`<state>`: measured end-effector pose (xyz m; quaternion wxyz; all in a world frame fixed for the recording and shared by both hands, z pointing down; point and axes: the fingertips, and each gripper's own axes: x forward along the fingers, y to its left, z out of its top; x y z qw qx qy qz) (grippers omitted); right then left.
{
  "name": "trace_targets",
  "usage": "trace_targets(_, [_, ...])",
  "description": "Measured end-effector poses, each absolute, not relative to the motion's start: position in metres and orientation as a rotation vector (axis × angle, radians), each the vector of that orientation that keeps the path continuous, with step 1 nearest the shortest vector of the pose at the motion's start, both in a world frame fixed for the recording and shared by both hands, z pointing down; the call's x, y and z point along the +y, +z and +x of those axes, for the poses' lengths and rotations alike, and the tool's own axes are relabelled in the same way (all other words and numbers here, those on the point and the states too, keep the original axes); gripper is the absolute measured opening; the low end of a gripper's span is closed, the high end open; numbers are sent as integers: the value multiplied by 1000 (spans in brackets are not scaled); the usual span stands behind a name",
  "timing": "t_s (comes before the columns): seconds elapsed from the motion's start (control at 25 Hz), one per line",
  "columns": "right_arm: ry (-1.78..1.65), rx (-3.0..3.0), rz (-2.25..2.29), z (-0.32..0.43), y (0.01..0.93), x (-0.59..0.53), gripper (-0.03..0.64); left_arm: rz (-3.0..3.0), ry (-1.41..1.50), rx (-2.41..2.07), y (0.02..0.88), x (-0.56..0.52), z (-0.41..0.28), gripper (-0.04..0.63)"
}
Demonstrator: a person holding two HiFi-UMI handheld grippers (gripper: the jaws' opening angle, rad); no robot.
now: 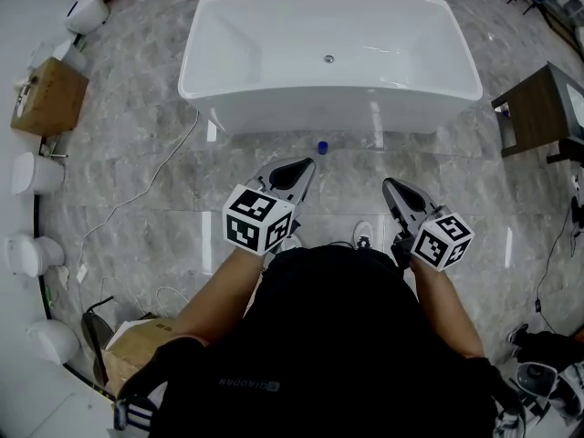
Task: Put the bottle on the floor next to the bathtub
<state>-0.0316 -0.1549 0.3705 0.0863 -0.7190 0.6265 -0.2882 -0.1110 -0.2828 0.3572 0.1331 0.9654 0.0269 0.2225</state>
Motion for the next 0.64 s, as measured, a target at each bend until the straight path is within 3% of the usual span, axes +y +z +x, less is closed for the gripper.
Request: trace_targets(0.64, [-845, 1893, -2137, -26, 362, -155, 35, 2808, 643, 78, 351, -281, -107, 17])
